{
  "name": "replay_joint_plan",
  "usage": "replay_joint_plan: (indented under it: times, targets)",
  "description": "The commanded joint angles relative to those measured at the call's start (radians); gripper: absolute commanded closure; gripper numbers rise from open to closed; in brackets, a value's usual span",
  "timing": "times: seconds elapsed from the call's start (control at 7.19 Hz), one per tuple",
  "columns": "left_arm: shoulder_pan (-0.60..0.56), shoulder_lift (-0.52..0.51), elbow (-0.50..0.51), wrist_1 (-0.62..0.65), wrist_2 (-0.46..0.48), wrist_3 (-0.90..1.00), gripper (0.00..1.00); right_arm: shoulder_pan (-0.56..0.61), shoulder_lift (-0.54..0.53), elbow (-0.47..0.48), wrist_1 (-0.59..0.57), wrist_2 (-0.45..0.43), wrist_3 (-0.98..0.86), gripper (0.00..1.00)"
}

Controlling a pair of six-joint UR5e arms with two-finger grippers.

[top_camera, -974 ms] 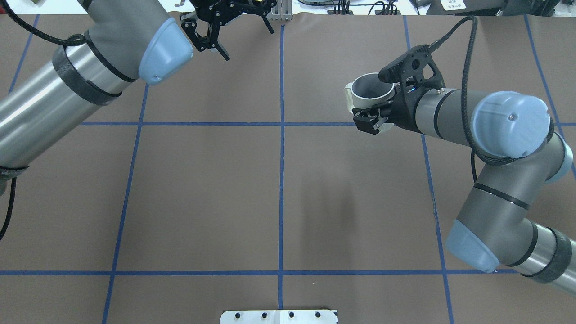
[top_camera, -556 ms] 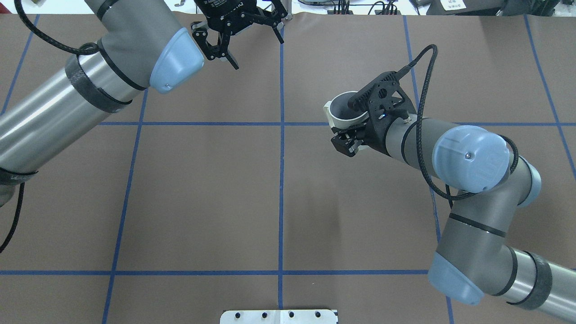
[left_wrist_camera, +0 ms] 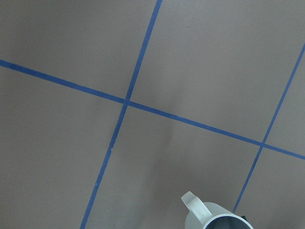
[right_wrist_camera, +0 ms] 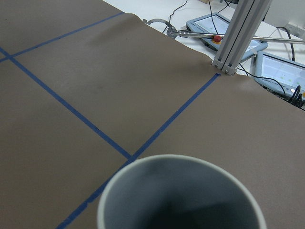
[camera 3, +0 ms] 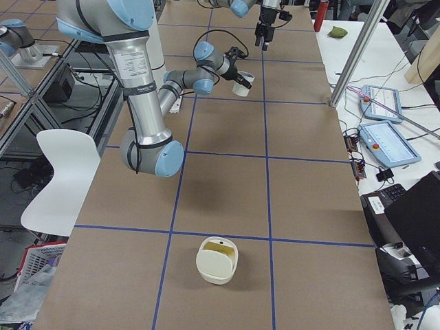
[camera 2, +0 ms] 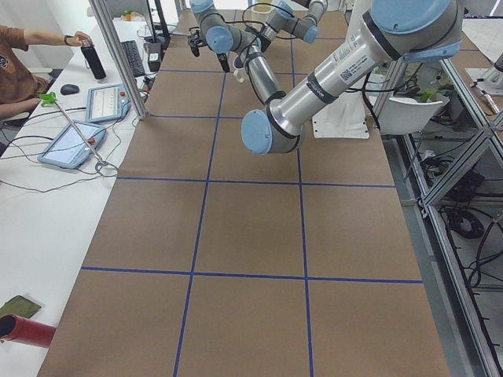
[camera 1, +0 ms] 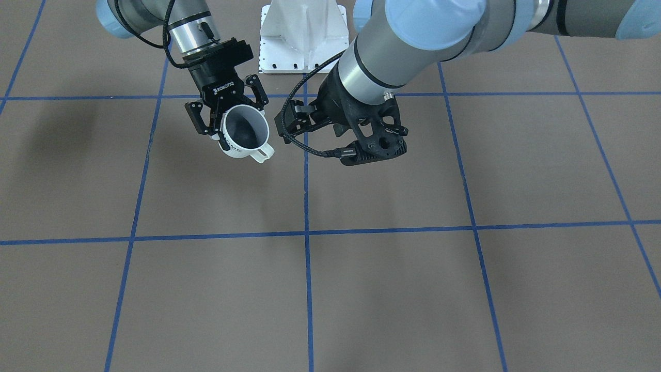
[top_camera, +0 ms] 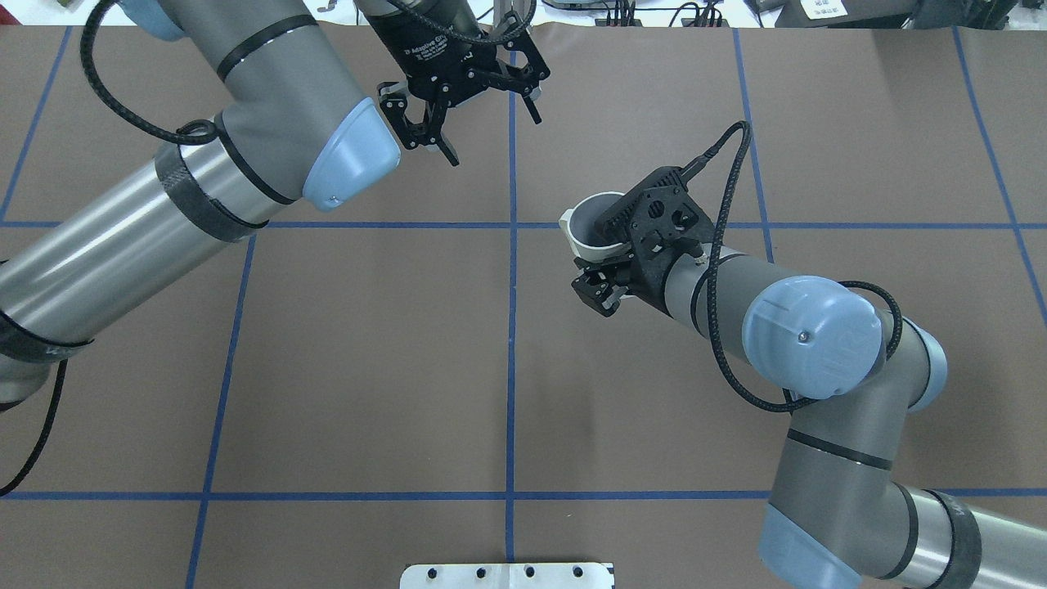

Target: Left arm hands cup to right arm to dump lemon

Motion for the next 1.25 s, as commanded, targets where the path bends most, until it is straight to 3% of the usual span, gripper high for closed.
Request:
replay_joint_plan:
  times: [0.0,0.42,0.83,1.11]
  targets:
    - [0.022,0.0,0.0,-0.003,0.0,0.001,0.0,-0.003,0.043,0.003,-0.051,-0.005,0.0,1.0]
    - [0.06,-0.002,0.0,-0.003,0.003,0.0,0.0,-0.003,0.044,0.014,-0.051,-0.002,0.0,1.0]
    - [0.089,-0.011,0.005,-0.003,0.005,-0.002,0.23,-0.002,0.044,0.03,-0.051,0.0,0.002,1.0]
    - [0.101,-0.016,0.018,-0.022,0.005,-0.003,0.24,-0.002,0.044,0.031,-0.051,0.0,0.006,1.0]
